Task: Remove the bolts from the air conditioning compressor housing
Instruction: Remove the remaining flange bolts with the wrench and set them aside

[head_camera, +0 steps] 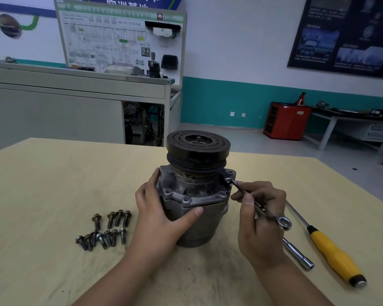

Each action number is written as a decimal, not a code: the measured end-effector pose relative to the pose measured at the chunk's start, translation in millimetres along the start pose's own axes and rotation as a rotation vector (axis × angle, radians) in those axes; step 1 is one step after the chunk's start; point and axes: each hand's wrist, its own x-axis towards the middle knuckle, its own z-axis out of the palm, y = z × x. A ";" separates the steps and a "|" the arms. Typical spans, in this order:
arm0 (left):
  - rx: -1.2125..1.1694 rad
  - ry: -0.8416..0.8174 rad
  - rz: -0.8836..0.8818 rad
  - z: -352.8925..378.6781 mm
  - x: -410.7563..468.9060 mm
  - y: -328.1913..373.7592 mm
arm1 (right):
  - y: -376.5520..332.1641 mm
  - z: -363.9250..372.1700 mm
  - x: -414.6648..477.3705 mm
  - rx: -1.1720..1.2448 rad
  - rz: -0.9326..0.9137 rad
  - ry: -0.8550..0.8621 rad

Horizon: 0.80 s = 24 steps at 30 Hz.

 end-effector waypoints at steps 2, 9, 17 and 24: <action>-0.002 -0.001 -0.003 -0.2 -0.3 0.8 | 1.6 1.9 -2.0 0.017 0.008 0.012; -0.005 0.001 0.002 0.8 -0.6 2.1 | -1.1 8.0 -4.4 -0.062 -0.103 -0.056; -0.007 -0.002 -0.017 0.1 -0.9 1.2 | -8.0 10.0 2.0 0.079 0.110 0.084; -0.005 -0.013 -0.015 -0.5 -1.4 1.3 | -4.9 2.6 23.8 0.354 0.473 0.273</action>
